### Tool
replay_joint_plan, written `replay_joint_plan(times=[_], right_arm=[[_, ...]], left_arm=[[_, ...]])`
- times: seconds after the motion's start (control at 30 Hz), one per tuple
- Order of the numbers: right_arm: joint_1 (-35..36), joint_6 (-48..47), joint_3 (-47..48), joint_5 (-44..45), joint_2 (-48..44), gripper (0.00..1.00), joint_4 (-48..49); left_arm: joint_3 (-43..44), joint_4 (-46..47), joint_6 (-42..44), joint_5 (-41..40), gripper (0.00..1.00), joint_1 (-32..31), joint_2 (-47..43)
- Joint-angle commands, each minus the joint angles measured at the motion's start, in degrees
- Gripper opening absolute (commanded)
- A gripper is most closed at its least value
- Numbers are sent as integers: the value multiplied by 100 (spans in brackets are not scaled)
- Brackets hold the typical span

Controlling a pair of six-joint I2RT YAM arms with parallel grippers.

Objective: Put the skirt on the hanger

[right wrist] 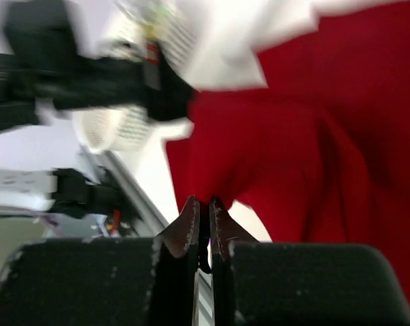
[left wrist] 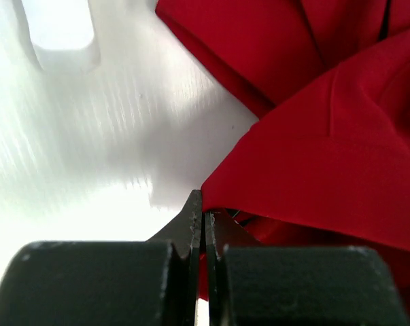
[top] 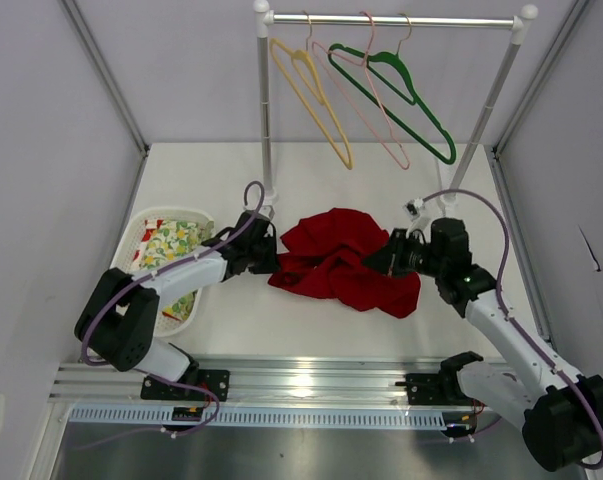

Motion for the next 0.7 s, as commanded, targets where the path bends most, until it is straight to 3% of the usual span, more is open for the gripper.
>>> replay_joint_plan(times=[0.0, 0.1, 0.23, 0.43, 0.53, 0.67], right_arm=[[524, -71, -497, 2016, -42, 4, -1451], [886, 289, -718, 3047, 186, 6, -1821], [835, 334, -675, 3849, 844, 10, -1919], [-105, 71, 291, 3842, 2417, 9, -1541], [-289, -113, 1213, 4009, 3200, 14, -1436], [-255, -342, 2233, 3729, 3754, 29, -1443]], left_arm=[[-92, 110, -320, -459, 0, -195, -257], [-119, 171, -496, -593, 0, -318, -257], [-154, 207, -716, -786, 0, -485, -310], [-58, 49, -725, -1015, 0, -494, -372], [30, -48, -707, -1068, 0, -494, -363], [110, -40, -699, -954, 0, -486, -310]])
